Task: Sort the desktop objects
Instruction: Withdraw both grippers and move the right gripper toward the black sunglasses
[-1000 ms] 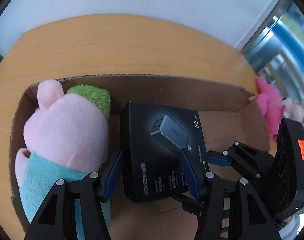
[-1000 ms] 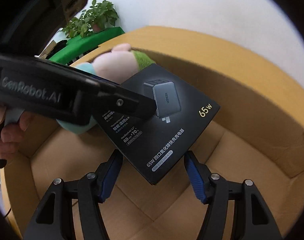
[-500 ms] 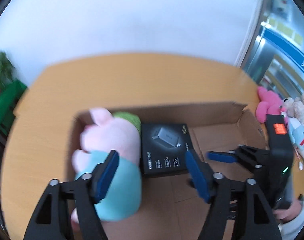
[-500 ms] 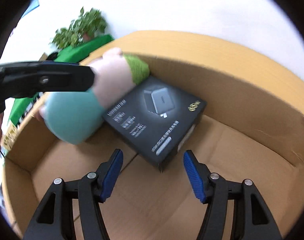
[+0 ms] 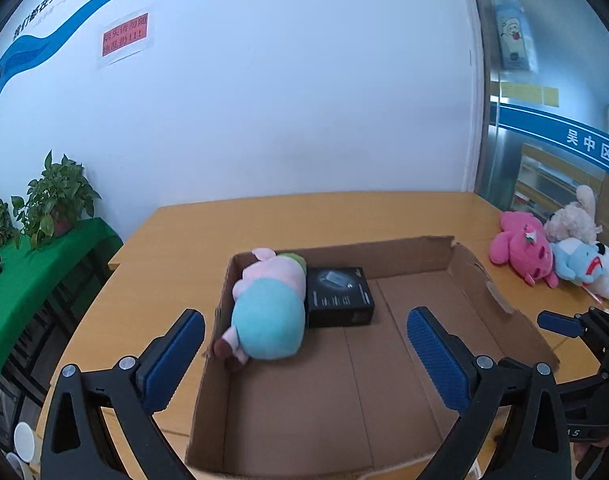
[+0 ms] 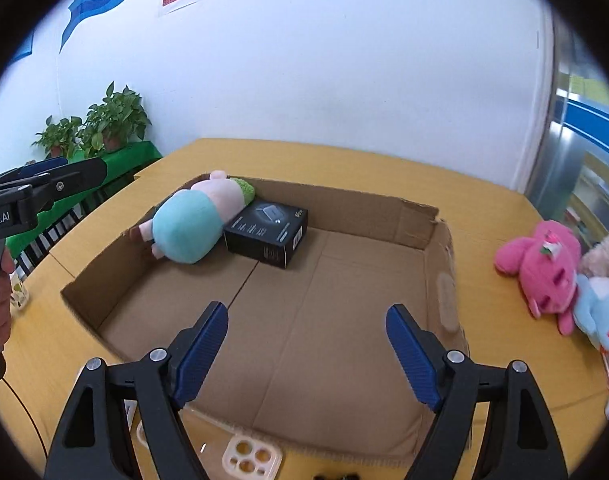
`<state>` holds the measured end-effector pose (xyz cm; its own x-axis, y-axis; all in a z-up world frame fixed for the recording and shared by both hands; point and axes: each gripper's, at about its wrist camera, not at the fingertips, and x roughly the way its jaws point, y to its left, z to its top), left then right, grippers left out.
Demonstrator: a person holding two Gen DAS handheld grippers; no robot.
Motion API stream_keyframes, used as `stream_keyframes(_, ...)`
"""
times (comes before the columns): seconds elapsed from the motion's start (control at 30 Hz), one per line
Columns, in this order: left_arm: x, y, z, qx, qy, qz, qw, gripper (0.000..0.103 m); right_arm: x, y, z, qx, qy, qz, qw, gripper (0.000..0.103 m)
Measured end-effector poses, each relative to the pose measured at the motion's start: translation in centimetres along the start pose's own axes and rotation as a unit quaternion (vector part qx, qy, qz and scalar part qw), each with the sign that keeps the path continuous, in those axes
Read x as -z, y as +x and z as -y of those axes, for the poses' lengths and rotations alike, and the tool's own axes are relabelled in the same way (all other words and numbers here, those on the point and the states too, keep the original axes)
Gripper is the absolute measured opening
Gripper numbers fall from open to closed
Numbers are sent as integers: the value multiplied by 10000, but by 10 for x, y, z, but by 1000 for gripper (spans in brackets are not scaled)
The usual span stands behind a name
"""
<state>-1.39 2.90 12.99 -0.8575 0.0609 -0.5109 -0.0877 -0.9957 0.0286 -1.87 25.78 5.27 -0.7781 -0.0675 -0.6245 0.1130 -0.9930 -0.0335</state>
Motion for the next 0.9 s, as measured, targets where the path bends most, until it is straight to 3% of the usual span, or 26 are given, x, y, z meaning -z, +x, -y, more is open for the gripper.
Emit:
stream_keyframes(0.4,30,-26,17,488,-193,-237,9983,102,24,-39,-21,251,-104,289,9992,82)
stream_keyframes(0.5,35,-26,18,464,-253,-312,9981,102,28,-43,-23,308,-163,341,9988,82)
stream_keyframes(0.7,45,-22,24,494,-307,-451,9973,102,32,-42,-21,175,-167,366,9990,82)
stream_keyframes(0.9,59,-15,27,706,-487,-729,9936,102,52,-47,-3,-339,-228,369,9985,82)
